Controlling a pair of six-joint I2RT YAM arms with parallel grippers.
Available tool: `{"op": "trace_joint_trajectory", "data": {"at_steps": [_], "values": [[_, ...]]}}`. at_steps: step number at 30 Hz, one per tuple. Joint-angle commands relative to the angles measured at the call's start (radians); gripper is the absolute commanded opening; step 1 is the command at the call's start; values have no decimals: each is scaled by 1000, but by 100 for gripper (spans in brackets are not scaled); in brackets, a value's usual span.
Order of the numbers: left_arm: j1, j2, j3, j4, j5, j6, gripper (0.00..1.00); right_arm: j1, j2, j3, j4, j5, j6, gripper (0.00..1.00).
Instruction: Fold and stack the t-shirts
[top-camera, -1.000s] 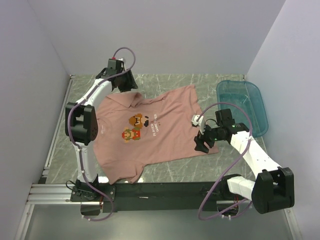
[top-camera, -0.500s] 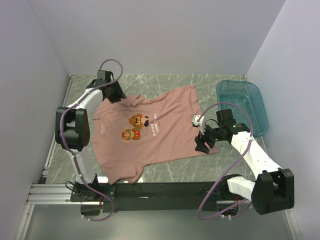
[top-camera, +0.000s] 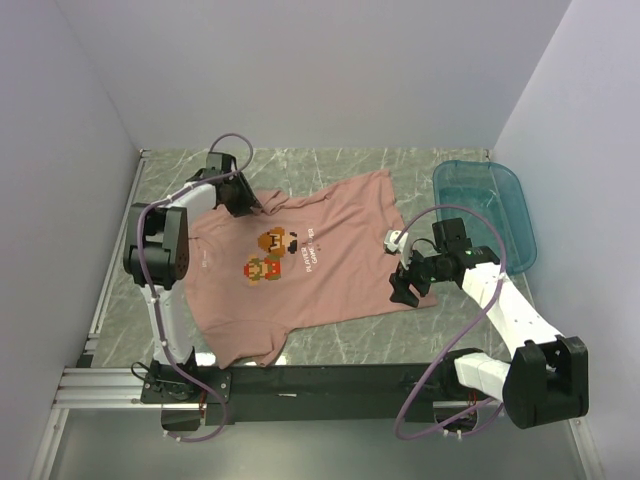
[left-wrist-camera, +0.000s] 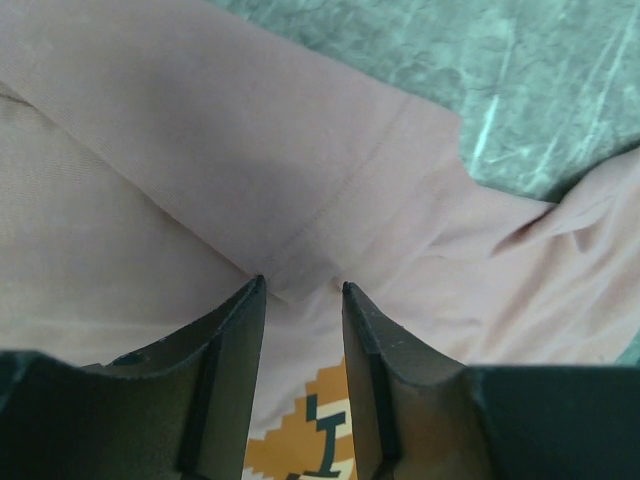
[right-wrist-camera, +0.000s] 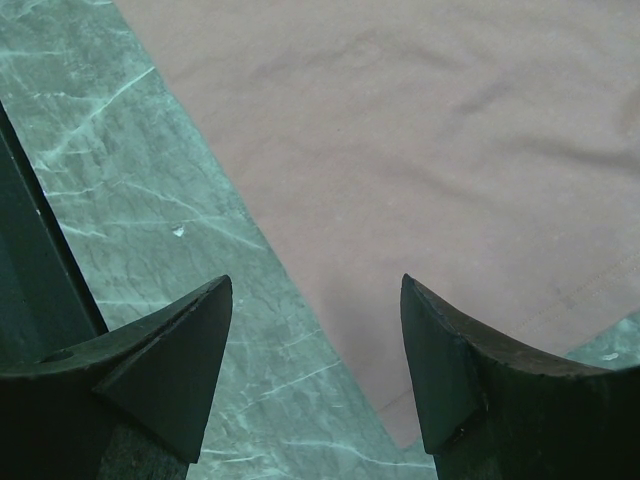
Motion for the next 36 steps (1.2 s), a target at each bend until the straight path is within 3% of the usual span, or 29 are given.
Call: {"op": "trace_joint_trajectory", "data": {"at_steps": [1, 17, 26, 33, 36], "values": [[1, 10, 10, 41, 20, -22, 42, -7, 7, 27, -3, -15, -14, 75], [-2, 37, 10, 47, 24, -34, 42, -7, 13, 30, -6, -15, -15, 75], [-1, 54, 44, 40, 44, -31, 14, -9, 10, 30, -6, -13, -14, 75], [1, 17, 62, 34, 53, -14, 1, -10, 10, 29, -5, -13, -14, 75], [2, -7, 70, 23, 56, 1, 0, -9, 10, 29, -6, -12, -14, 74]]}}
